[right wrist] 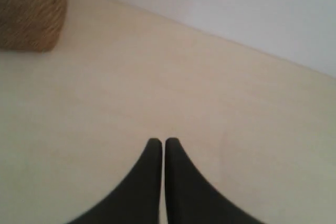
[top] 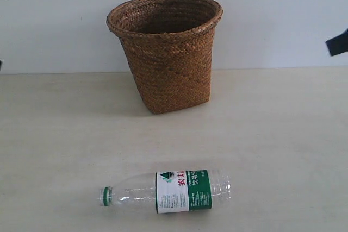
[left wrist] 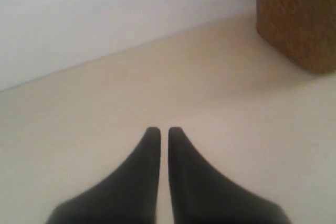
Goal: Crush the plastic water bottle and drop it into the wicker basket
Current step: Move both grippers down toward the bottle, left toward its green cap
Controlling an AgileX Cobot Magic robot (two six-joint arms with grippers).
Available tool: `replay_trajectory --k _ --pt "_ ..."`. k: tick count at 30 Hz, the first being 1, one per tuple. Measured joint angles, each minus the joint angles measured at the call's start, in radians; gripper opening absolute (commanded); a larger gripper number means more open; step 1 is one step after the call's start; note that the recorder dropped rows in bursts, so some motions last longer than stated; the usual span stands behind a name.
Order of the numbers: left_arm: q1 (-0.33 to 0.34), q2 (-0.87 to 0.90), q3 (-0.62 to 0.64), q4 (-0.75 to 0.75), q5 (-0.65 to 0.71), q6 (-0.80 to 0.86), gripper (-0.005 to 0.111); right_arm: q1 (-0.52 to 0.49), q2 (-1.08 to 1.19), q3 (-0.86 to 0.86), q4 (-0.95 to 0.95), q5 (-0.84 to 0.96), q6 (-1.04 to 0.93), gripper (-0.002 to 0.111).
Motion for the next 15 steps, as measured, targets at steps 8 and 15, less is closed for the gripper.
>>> replay_trajectory --k 8,15 --pt "-0.128 0.175 -0.086 -0.190 0.239 0.398 0.004 0.119 0.154 -0.097 0.199 0.253 -0.275 0.000" --pt "-0.196 0.348 -0.108 -0.495 0.345 0.909 0.004 0.227 0.294 -0.116 0.488 0.344 -0.526 0.000"
